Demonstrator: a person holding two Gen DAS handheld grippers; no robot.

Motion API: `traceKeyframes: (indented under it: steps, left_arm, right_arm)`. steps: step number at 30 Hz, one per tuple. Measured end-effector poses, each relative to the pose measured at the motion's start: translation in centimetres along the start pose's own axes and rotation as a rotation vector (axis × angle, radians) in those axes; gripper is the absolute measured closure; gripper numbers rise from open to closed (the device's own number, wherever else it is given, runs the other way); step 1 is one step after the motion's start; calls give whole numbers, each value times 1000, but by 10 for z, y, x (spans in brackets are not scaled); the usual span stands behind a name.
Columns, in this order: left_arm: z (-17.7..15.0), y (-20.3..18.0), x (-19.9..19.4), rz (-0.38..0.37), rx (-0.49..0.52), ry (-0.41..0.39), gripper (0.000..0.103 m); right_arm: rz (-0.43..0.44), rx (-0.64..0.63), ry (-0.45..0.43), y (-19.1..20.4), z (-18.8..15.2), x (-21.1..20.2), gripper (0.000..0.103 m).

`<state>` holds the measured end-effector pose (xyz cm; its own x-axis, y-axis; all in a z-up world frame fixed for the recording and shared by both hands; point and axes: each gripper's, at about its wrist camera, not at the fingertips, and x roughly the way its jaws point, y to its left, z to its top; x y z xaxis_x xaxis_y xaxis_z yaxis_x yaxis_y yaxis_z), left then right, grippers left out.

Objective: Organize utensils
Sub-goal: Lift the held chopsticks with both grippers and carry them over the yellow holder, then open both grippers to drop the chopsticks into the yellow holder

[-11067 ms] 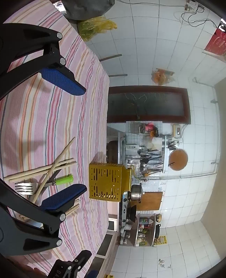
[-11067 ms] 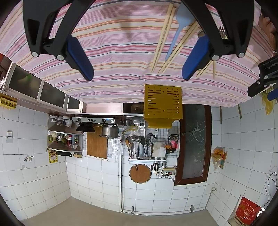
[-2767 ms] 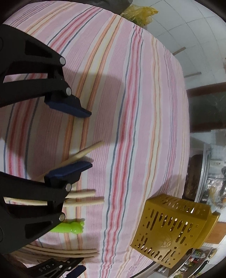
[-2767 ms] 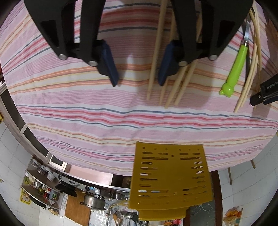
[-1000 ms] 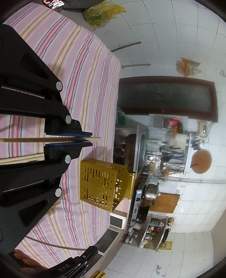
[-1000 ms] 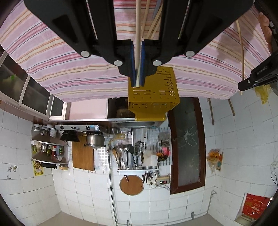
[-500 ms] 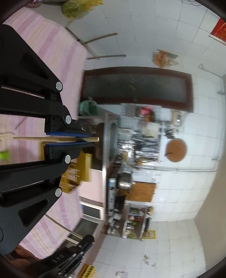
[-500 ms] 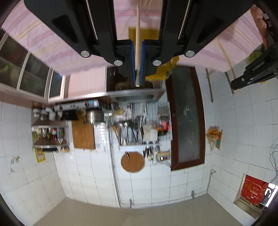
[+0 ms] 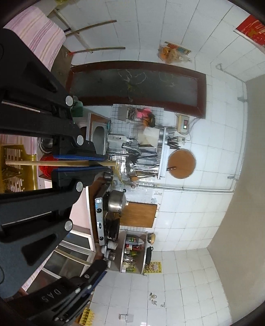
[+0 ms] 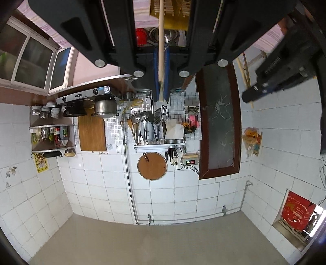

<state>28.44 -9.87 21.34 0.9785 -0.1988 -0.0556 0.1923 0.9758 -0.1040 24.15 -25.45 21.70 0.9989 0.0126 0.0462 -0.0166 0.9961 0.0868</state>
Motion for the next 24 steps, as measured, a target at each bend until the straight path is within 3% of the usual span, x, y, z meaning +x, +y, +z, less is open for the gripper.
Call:
traceKeyframes:
  steps: [7,11,15,16,17,18,19,20,21,24]
  left_arm:
    - [-55,12,68,37,-11,116,99]
    - [-76,20,76,60,-7,161,99]
    - [-79,28,63,69,-19,192,96]
    - [-76,29,58,71,-15,193,84]
    - [-72,30,52,74,-15,189,62]
    - [-66,33,42,80,-19,175,52]
    - [-61,35,35,84,-21,164,35]
    - [-56,36,25,89,-21,149,25]
    - [-50,39,13,93,-21,138,21]
    - [-41,45,-15,82,-26,149,10]
  right_arm:
    - [7,-15,77,-7,-50,52,98]
    - [6,1,159,-18,-83,66,98]
    - [7,25,242,-28,-95,75,97]
    - [1,29,256,-31,-95,74,97]
    - [-10,28,267,-33,-94,72,96]
    - [-19,27,276,-36,-92,70,90]
    - [-27,28,283,-38,-89,68,80]
    - [-34,31,286,-39,-86,64,48]
    - [-47,38,283,-42,-80,57,35]
    - [-85,17,261,-46,-62,36,34]
